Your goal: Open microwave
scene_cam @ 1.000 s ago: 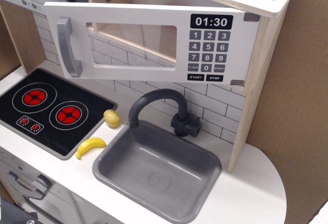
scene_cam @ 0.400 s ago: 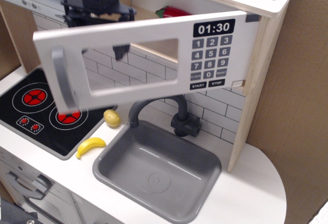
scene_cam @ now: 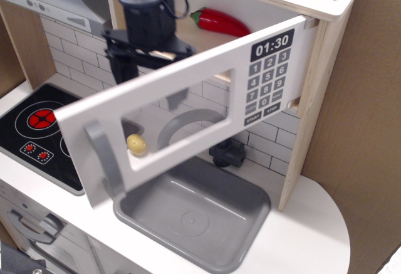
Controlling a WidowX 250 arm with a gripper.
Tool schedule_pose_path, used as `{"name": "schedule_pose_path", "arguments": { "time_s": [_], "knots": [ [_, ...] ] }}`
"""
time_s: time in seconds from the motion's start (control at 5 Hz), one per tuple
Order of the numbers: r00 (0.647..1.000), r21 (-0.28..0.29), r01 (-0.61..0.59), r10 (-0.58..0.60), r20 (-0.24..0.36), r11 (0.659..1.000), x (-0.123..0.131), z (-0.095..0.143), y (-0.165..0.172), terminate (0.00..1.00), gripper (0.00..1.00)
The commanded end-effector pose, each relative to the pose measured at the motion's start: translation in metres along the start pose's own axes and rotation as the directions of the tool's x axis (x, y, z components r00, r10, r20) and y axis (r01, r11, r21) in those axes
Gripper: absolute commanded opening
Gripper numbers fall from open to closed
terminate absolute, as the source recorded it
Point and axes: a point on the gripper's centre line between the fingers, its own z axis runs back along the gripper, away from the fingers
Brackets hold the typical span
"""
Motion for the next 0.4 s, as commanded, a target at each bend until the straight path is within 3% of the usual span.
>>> {"name": "schedule_pose_path", "arguments": {
  "time_s": [0.0,0.2],
  "knots": [
    [0.997,0.008,-0.002,0.001,0.083,1.0,0.0092,0.0217,0.0039,0.0,1.0],
    [0.997,0.008,-0.002,0.001,0.083,1.0,0.0092,0.0217,0.0039,1.0,1.0]
  ]
}}
